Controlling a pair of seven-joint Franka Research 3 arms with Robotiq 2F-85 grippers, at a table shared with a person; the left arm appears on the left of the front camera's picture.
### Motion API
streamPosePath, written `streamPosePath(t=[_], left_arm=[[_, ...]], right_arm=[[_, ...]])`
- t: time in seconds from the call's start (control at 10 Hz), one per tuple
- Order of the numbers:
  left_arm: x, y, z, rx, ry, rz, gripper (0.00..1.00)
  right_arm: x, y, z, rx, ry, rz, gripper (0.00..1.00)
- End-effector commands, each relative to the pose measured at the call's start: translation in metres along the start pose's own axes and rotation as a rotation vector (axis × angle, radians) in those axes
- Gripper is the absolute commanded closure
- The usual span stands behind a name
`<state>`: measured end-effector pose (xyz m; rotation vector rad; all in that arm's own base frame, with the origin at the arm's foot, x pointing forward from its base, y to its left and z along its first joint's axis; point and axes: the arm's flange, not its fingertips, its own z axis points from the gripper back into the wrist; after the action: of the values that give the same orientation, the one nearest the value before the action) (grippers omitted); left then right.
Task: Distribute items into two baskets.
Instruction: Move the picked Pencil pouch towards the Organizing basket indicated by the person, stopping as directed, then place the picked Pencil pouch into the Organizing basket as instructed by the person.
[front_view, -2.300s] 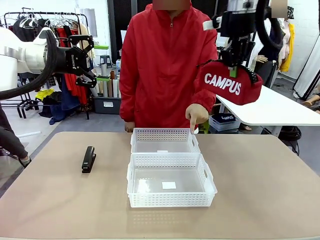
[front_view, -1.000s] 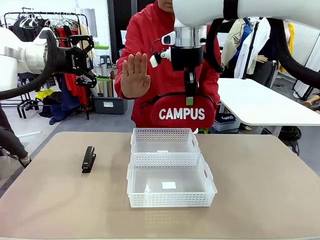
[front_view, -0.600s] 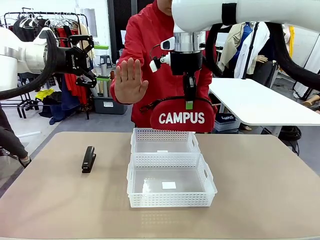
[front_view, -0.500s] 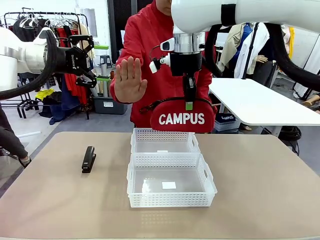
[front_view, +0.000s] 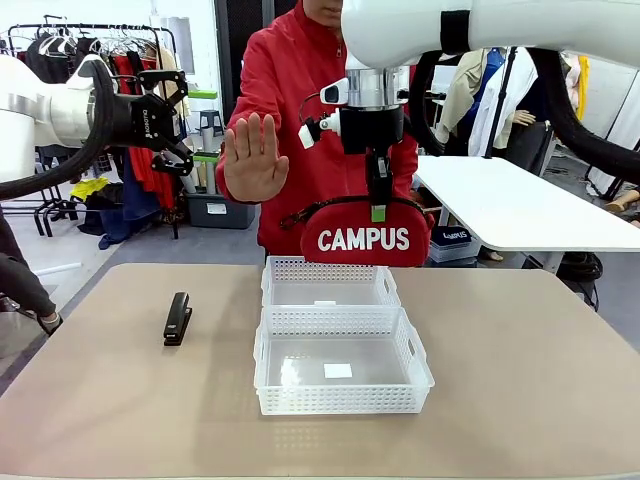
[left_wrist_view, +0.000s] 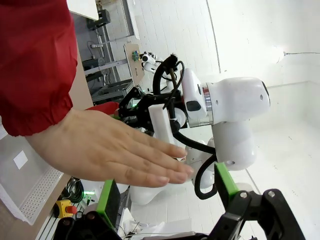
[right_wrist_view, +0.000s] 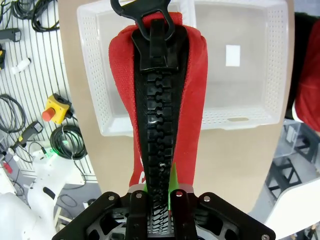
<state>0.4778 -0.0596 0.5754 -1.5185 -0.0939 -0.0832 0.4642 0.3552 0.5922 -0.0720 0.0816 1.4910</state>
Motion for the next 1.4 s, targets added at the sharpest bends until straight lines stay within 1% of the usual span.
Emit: streamPosePath(t=[0.0,1.3], left_arm=[[-0.0004,-0.0019,0.0006,-0.002,-0.002,-0.003,0.00],[-0.0004,-0.0019,0.0006,-0.002,-0.002,-0.003,0.00]], right_arm=[[-0.0009,0.0015,0.0020,-0.002,0.000,0.000,1.00],[-0.0009,0.0015,0.0020,-0.002,0.000,0.000,1.00]])
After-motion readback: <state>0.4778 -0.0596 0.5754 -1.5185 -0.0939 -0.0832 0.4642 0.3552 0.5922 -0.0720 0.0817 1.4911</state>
